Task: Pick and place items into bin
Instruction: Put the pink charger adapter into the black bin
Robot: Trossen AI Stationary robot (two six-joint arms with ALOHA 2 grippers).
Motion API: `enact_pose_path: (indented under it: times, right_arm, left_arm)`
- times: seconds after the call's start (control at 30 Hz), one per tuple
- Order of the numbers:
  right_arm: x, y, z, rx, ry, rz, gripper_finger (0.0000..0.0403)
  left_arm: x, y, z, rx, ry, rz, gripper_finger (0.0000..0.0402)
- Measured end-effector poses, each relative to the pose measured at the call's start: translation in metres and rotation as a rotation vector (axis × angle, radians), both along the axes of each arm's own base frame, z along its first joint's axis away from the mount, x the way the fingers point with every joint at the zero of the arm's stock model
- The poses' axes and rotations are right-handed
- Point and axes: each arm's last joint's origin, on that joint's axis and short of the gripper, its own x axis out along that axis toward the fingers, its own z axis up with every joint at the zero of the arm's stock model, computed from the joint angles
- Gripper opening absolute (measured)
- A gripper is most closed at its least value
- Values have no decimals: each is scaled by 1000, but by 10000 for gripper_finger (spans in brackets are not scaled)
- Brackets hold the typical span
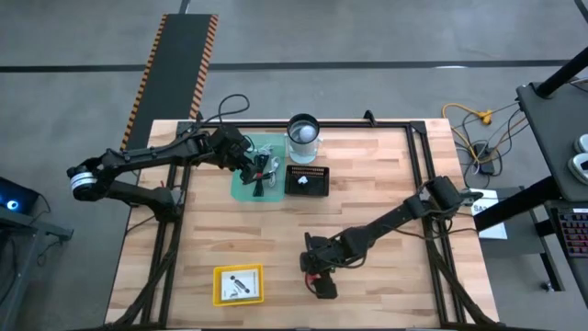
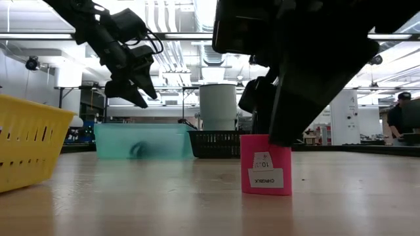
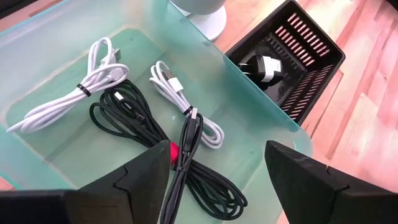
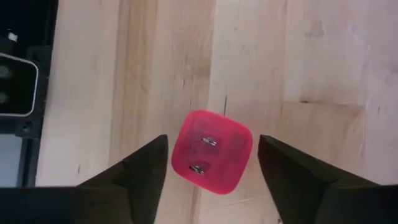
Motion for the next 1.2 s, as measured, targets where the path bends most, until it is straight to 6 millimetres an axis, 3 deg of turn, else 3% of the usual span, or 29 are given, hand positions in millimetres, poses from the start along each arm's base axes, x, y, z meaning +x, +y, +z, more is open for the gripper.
enact_pose_path:
  times: [0.3, 0.5, 0.67, 0.83, 0.97, 1.2]
  right_arm:
    - [-2, -1, 1, 23, 38, -64, 143]
    - [-4, -3, 5, 19, 53, -89, 140]
    - [-10, -14, 15, -88, 58, -142, 140]
    - [-14, -44, 30, -214, 83, -212, 140]
    - [-12, -81, 43, -218, 105, -319, 140]
    - [-5, -147, 69, -263, -10, -443, 140]
  left_arm:
    - [0, 0, 0, 27, 9, -30, 244]
    - [0, 0, 0, 27, 9, -30, 244]
    - [0, 0, 0, 27, 10, -30, 245]
    - [0, 0, 0, 27, 10, -30, 245]
    - [0, 0, 0, 28, 10, -30, 245]
    - [0, 0, 0, 27, 10, -30, 245]
